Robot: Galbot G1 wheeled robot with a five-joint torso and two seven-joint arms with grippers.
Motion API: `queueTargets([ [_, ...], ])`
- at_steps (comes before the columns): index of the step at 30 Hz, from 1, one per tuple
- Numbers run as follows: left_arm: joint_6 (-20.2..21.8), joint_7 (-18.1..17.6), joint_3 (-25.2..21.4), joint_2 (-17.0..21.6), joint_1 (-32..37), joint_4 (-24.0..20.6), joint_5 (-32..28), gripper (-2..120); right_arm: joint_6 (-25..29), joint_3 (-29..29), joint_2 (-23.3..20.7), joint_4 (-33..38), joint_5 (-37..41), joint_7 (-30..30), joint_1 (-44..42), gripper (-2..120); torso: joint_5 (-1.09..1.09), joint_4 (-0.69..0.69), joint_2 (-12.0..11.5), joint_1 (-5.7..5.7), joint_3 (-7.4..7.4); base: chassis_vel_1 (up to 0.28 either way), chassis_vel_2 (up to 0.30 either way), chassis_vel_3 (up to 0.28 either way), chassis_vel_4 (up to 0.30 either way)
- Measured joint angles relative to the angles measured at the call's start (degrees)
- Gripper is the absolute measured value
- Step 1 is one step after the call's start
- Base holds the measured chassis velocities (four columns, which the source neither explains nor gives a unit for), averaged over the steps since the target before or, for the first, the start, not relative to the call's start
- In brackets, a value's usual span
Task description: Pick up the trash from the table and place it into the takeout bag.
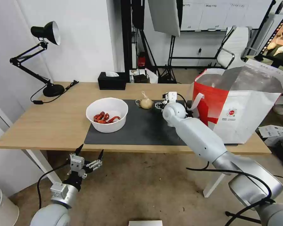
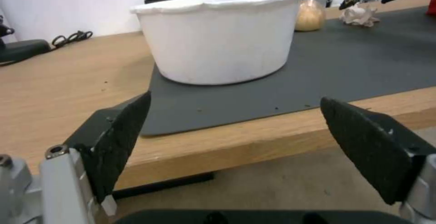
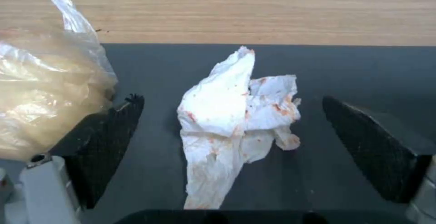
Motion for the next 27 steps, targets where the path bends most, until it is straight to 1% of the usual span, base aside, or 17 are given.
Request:
queueTargets([
  [6,-0.06,-0.02,-0.03,0.02,0.0,0.12,-0.07,100,-0.29,0.4,1.12,-1.69,-0.89,-1.31,0.18,100,0.0,0.0,0.0,0.0,0.0,0.0,0.0,0.0,0.0],
  [9,-0.09,-0.03,-0.04,0.02,0.0,0.21,-0.1,100,-0.47,0.76,1.63,-2.33,-1.33,-1.68,0.12,97,0.0,0.01,0.0,0.0,0.0,0.0,0.0,0.0,0.0],
  [11,-0.13,-0.04,-0.05,0.02,-0.03,0.31,-0.14,100,-0.6,1.15,2.19,-3.09,-1.46,-1.9,-0.05,88,0.0,0.0,0.0,0.0,0.0,0.0,0.0,0.0,0.0],
  [12,-0.14,-0.04,-0.05,0.03,-0.05,0.35,-0.18,100,-0.68,1.35,2.4,-3.31,-1.46,-1.92,-0.13,85,0.0,0.0,0.0,0.0,0.0,0.0,0.0,0.0,0.0],
  [13,-0.14,-0.04,-0.05,0.03,-0.05,0.35,-0.18,100,-0.68,1.35,2.4,-3.31,-1.46,-1.92,-0.13,85,0.0,0.0,0.0,0.0,0.0,0.0,0.0,0.0,0.0],
  [16,-0.16,-0.21,-0.05,0.05,-0.13,0.43,-0.25,100,-0.99,1.87,2.82,-3.78,-1.39,-1.93,-0.55,69,0.0,0.0,0.0,0.0,0.0,0.0,0.0,0.0,0.0],
  [17,-0.17,-0.58,-0.03,0.06,-0.2,0.48,-0.25,100,-1.05,2.02,2.89,-3.84,-1.36,-1.93,-0.69,66,0.0,0.0,0.0,0.0,0.0,0.0,0.0,0.0,0.0],
  [18,-0.17,-0.58,-0.03,0.06,-0.2,0.48,-0.25,100,-1.05,2.02,2.89,-3.84,-1.36,-1.93,-0.69,66,0.0,0.0,0.0,0.0,0.0,0.0,0.0,0.0,0.0],
  [20,-0.2,-1.0,0.11,0.1,-0.33,0.55,-0.3,100,-1.05,2.29,2.95,-3.85,-1.35,-1.84,-0.91,58,0.0,0.0,0.0,0.0,-0.01,0.0,0.0,0.0,0.0],
  [21,-0.21,-1.03,0.17,0.15,-0.38,0.64,-0.31,100,-1.05,2.35,2.93,-3.78,-1.33,-1.76,-0.98,51,0.0,0.0,0.0,0.0,0.0,0.0,0.0,0.0,0.0],
  [22,-0.21,-1.03,0.17,0.15,-0.38,0.64,-0.31,100,-1.05,2.35,2.93,-3.78,-1.33,-1.76,-0.98,51,0.0,0.0,0.0,0.0,0.0,0.0,0.0,0.0,0.0],
  [25,-0.25,-1.06,0.58,0.19,-0.76,0.91,-0.33,100,-1.06,2.35,2.46,-2.95,-0.92,-1.5,-1.2,37,0.0,0.0,0.0,0.0,0.0,0.0,0.0,0.0,0.0],
  [26,-0.25,-1.06,0.58,0.19,-0.76,0.91,-0.33,100,-1.06,2.35,2.46,-2.95,-0.92,-1.5,-1.2,37,0.0,0.0,0.0,0.0,0.0,0.0,0.0,0.0,0.0],
  [27,-0.26,-1.07,0.81,0.16,-0.89,0.92,-0.33,100,-1.04,2.35,2.21,-2.62,-0.84,-1.4,-1.34,31,0.0,0.0,0.0,0.0,-0.01,0.0,0.0,0.0,0.0],
])
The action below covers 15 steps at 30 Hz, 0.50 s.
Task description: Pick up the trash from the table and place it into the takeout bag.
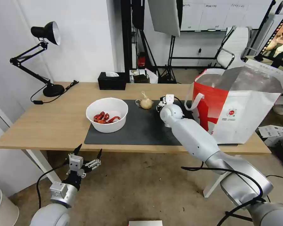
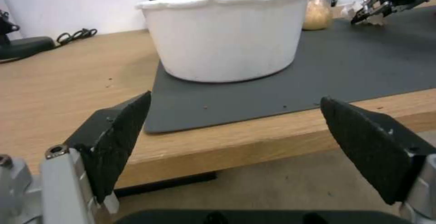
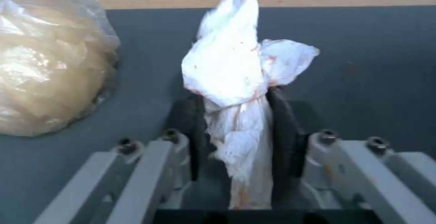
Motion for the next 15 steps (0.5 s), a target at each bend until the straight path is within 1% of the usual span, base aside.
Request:
queueTargets([
  [2,0.0,-0.02,0.28,-0.02,-0.09,0.0,0.0,100,0.27,0.0,-0.5,0.62,0.05,0.09,-0.3,22,0.0,0.0,0.0,0.0,0.0,0.0,0.0,0.0,0.0],
  [4,0.0,-0.02,0.3,-0.02,-0.09,0.0,0.0,100,0.32,0.0,-0.58,0.71,0.07,0.09,-0.36,21,0.0,0.0,0.0,0.0,0.0,0.0,0.0,0.0,0.0],
  [5,-0.01,-0.04,0.39,0.08,-0.14,0.0,0.0,100,0.62,0.0,-1.12,1.36,0.14,0.11,-0.62,13,0.0,0.0,0.0,0.0,0.0,0.0,0.0,0.0,0.0],
  [6,-0.01,-0.04,0.39,0.08,-0.14,0.0,0.0,100,0.62,0.0,-1.12,1.36,0.14,0.11,-0.62,13,0.0,0.0,0.0,0.0,0.0,0.0,0.0,0.0,0.0],
  [8,-0.01,-0.07,0.4,0.25,-0.17,0.0,-0.1,100,1.06,-0.11,-1.76,1.91,0.34,0.13,-0.78,1,0.0,0.0,0.0,0.0,0.0,0.0,0.0,0.0,0.0],
  [9,-0.01,-0.09,0.42,0.29,-0.18,-0.04,-0.14,100,1.23,-0.12,-1.96,2.01,0.42,0.15,-0.81,0,0.01,0.0,0.0,0.0,0.0,0.0,0.0,0.0,0.0],
  [15,-0.02,-0.11,0.55,0.3,-0.16,-0.2,-0.17,100,2.4,-0.12,-2.72,2.91,0.54,0.61,-1.07,0,0.0,0.0,0.0,0.0,0.0,0.0,0.0,0.0,0.0],
])
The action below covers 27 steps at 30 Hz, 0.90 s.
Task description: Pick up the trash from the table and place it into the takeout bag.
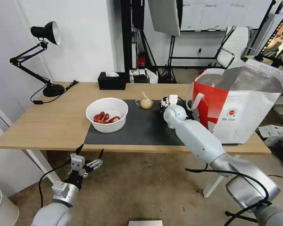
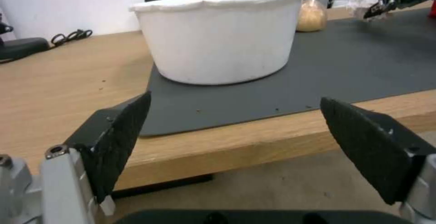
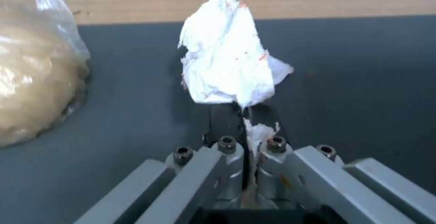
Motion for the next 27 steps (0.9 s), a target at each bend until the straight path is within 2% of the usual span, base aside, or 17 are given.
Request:
queueTargets([
  [5,0.0,-0.09,0.01,0.11,0.06,-0.44,-0.04,100,2.15,-0.26,-2.5,4.97,-0.46,2.04,-1.28,0,0.0,0.0,0.0,0.0,0.0,0.0,0.0,0.0,0.0],
  [7,-0.01,-0.19,-0.24,0.19,0.22,-1.04,-0.16,100,3.37,-0.46,-5.35,12.11,-0.7,5.37,-3.32,0,0.0,0.0,0.0,0.0,0.0,0.0,0.0,0.0,0.0],
  [8,-0.01,-0.19,-0.24,0.19,0.22,-1.04,-0.16,100,3.37,-0.46,-5.35,12.11,-0.7,5.37,-3.32,0,0.0,0.0,0.0,0.0,0.0,0.0,0.0,0.0,0.0],
  [11,-0.02,-0.28,-0.8,0.21,0.76,-1.86,-0.24,100,4.98,-0.05,-9.67,22.18,-1.57,7.41,-6.55,0,0.01,0.0,0.0,0.0,0.0,0.0,0.0,0.0,0.0],
  [12,-0.02,-0.28,-0.8,0.21,0.76,-1.86,-0.24,100,4.98,-0.05,-9.67,22.18,-1.57,7.41,-6.55,0,0.01,0.0,0.0,0.0,0.0,0.0,0.0,0.0,0.0],
  [14,-0.02,-0.31,-1.1,0.2,1.24,-2.4,-0.25,100,6.47,0.93,-14.22,30.58,-2.9,7.77,-9.67,0,0.01,0.0,0.0,0.0,0.0,0.0,0.0,0.0,0.0],
  [16,-0.03,-0.37,-1.19,0.08,1.48,-2.68,-0.23,100,8.1,2.02,-17.49,36.18,-5.33,7.05,-12.11,0,0.0,-0.01,0.0,0.0,-0.01,0.0,0.0,0.0,0.0],
  [17,-0.03,-0.37,-1.19,0.08,1.48,-2.68,-0.23,100,8.1,2.02,-17.49,36.18,-5.33,7.05,-12.11,0,0.0,-0.01,0.0,0.0,-0.01,0.0,0.0,0.0,0.0],
  [19,-0.04,-0.42,-1.22,-0.27,1.74,-2.94,-0.08,100,10.88,4.19,-20.46,41.17,-9.81,4.35,-15.4,0,0.01,-0.02,0.0,-0.01,-0.01,0.0,0.0,0.0,0.0],
  [20,-0.04,-0.42,-1.22,-0.27,1.74,-2.94,-0.08,100,10.88,4.19,-20.46,41.17,-9.81,4.35,-15.4,0,0.01,-0.02,0.0,-0.01,-0.01,0.0,0.0,0.0,0.0],
  [22,-0.05,-0.44,-1.24,-0.65,2.13,-3.25,0.15,100,14.26,7.4,-22.28,44.53,-13.53,1.3,-18.49,0,0.02,-0.01,0.01,-0.01,-0.01,0.0,0.0,0.0,0.0],
  [27,-0.67,-0.44,-1.26,-1.05,2.65,-3.36,0.51,100,18.18,11.26,-24.06,47.03,-15.12,-0.91,-19.82,0,0.01,-0.01,0.0,-0.01,-0.01,0.0,0.0,0.0,0.0],
])
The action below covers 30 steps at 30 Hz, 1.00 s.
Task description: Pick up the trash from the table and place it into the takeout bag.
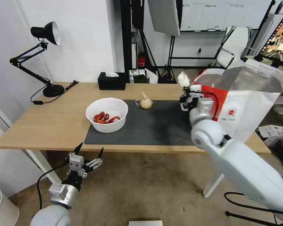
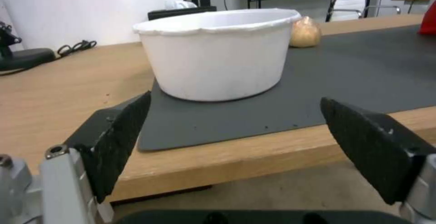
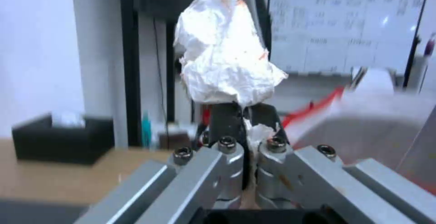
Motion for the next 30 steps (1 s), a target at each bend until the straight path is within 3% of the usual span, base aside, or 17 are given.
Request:
queueTargets([
  [5,-0.34,-0.03,-0.03,-0.02,0.15,-0.13,0.12,100,-0.08,2.23,-2.09,0.93,1.84,1.68,2.82,0,-0.03,0.02,0.0,0.0,0.0,0.0,0.0,0.0,0.0],
  [9,-0.35,-0.04,-0.23,0.25,0.15,-0.59,-0.06,100,-8.9,3.4,-6.2,2.08,12.1,15.35,7.83,0,-0.02,0.01,0.0,0.01,0.0,0.0,0.0,0.0,0.0],
  [12,-0.35,-0.04,-0.23,0.29,0.15,-0.61,-0.1,100,-13.66,3.93,-8.08,2.13,18.43,20.03,9.09,0,-0.01,0.01,0.0,0.01,0.01,0.0,0.0,0.0,0.0],
  [16,-0.35,0.0,-0.02,0.3,0.08,-0.62,-0.22,100,-19.59,4.87,-11.09,1.84,23.75,21.6,9.36,0,0.0,0.0,0.0,0.01,0.01,0.0,0.0,0.0,0.0],
  [21,-0.34,0.03,0.05,0.64,-0.07,-0.74,-0.45,100,-23.64,5.68,-12.82,2.13,26.81,21.28,8.98,18,0.0,0.0,0.0,0.01,0.01,0.0,0.0,0.0,0.0],
  [27,-0.34,0.03,-0.05,0.88,0.03,-1.07,-0.57,100,-24.67,5.77,-13.03,2.18,27.15,21.04,8.98,37,-0.01,0.01,0.0,0.01,0.01,0.0,0.0,0.0,0.0],
  [30,-0.32,0.05,-0.29,1.01,0.26,-1.39,-0.61,100,-24.68,5.76,-13.25,2.24,27.05,20.82,9.05,51,-0.01,0.01,0.0,0.01,0.01,0.0,0.0,0.0,0.0],
])
